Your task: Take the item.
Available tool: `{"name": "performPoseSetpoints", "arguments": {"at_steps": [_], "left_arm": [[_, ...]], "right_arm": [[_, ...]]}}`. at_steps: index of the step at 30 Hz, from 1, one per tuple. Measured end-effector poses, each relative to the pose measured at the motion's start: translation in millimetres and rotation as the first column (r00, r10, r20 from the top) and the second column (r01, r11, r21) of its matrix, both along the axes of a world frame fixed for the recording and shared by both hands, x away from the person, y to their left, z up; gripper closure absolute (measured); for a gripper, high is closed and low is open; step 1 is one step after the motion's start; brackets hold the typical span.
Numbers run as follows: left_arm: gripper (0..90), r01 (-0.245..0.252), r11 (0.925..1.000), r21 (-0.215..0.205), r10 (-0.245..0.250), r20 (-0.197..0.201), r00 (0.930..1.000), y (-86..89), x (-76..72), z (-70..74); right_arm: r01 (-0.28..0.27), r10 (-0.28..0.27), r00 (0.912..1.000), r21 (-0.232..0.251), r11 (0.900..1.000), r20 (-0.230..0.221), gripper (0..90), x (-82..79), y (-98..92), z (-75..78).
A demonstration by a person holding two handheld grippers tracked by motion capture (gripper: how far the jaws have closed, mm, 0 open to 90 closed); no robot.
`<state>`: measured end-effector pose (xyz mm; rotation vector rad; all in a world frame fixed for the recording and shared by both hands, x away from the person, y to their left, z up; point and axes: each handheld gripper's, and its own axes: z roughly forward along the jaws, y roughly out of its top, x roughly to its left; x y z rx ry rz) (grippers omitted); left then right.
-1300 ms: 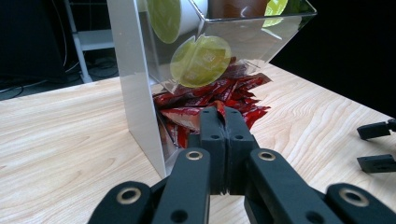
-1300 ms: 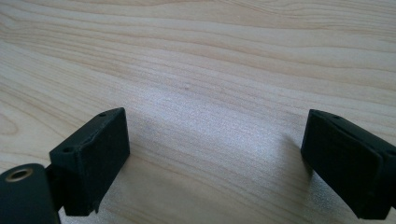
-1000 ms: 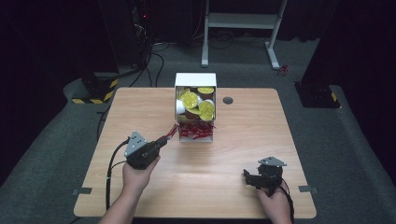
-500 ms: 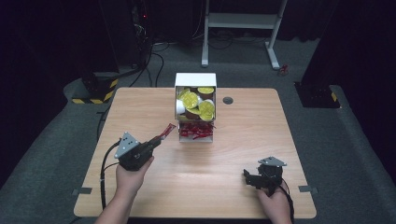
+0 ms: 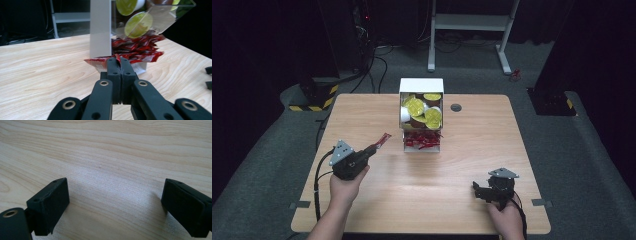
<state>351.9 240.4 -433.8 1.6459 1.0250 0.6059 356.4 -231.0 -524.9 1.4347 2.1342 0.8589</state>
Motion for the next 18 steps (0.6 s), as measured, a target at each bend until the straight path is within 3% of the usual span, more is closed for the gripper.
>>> {"name": "performPoseSetpoints", "arguments": {"at_steps": [18], "left_arm": [[89.0, -0.084, 0.9965, -0.001, 0.084, -0.035, 0.9959, 17.3, 22.4, -10.8]], "right_arm": [[-0.003, 0.003, 1.0, 0.0, 1.0, 0.0, 7.8, -0.5, -0.1, 0.0]]}}
